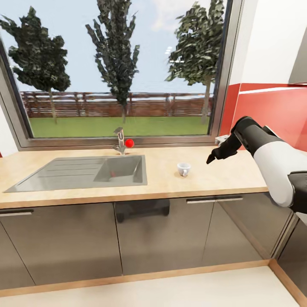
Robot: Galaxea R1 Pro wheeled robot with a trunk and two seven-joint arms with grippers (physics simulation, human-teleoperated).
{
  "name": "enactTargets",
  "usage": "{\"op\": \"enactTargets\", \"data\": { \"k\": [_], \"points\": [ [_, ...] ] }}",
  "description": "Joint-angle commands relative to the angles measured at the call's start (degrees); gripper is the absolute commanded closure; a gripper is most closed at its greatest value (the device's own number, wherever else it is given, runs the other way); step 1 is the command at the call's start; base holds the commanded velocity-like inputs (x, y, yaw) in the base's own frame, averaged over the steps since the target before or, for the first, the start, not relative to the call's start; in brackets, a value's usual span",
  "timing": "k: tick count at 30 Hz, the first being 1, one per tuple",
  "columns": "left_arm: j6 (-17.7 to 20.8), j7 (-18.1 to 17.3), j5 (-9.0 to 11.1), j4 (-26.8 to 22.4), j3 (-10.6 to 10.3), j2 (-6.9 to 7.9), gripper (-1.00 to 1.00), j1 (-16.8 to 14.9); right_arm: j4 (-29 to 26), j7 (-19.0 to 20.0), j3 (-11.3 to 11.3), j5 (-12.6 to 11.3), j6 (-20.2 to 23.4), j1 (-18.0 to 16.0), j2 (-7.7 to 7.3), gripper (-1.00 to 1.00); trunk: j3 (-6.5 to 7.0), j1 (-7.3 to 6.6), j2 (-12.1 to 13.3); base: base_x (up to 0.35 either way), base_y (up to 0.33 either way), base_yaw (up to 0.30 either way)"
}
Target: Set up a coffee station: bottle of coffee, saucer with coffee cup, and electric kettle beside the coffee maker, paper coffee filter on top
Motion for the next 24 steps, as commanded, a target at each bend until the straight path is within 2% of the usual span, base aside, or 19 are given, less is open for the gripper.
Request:
{"op": "enactTargets", "data": {
  "k": [1, 24],
  "points": [
    [-0.5, -0.06, 0.35, 0.03, -0.47, 0.01, -1.0, -0.07, -0.04, 0.52, 0.26, 0.38, 0.2, -0.06, 0.03, -1.0, -0.06, 0.01, -0.03, 0.186, 0.0, 0.0],
    [-0.5, -0.06, 0.35, 0.03, -0.38, 0.19, -1.0, -0.08, 0.06, 0.19, 0.33, 0.4, 0.19, 0.09, 0.45, -1.0, -0.06, 0.01, -0.03, 0.106, 0.0, 0.0]
  ]
}}
